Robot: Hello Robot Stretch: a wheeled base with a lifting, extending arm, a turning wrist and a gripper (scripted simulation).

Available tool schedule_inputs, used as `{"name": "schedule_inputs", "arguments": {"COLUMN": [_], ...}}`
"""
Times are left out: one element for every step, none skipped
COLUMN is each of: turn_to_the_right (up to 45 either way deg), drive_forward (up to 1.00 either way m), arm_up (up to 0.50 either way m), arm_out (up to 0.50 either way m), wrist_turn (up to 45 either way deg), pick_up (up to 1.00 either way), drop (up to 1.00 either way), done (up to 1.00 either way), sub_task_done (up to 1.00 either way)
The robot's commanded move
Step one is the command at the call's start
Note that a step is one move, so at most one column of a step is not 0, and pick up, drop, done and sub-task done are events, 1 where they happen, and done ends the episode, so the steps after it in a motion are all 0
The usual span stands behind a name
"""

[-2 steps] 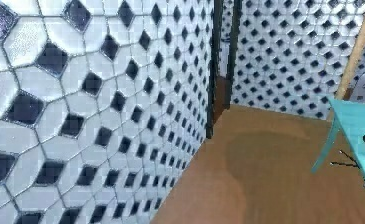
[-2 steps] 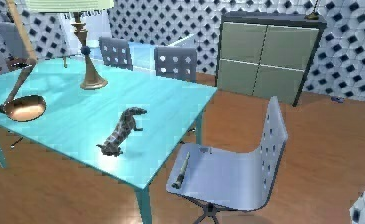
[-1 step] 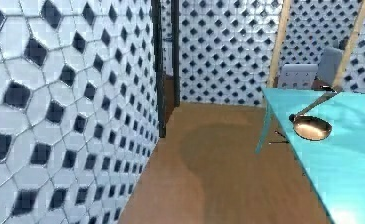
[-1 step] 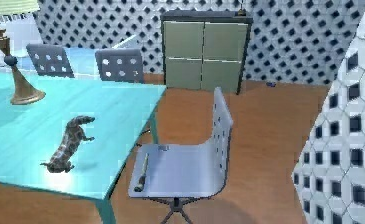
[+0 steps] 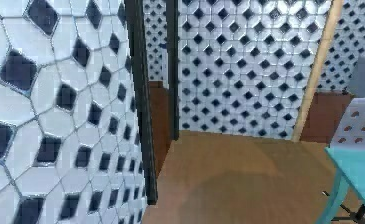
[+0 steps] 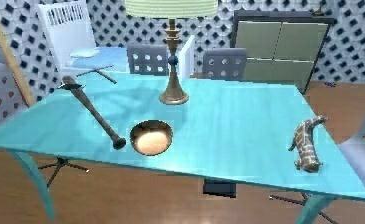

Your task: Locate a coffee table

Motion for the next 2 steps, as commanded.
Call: {"name": "schedule_inputs", "arguments": {"turn_to_the_right": [3.0, 0.0], "drive_forward": [0.00, 1.00], "arm_up": [0.00, 0.00], "arm_out": [0.00, 0.00], "wrist_turn": [0.0, 0.0], "pick_up": [0.00, 0.00], "drop": [0.00, 0.00], "done": [0.00, 0.00], "sub_task_done": [0.00, 0.00]}}
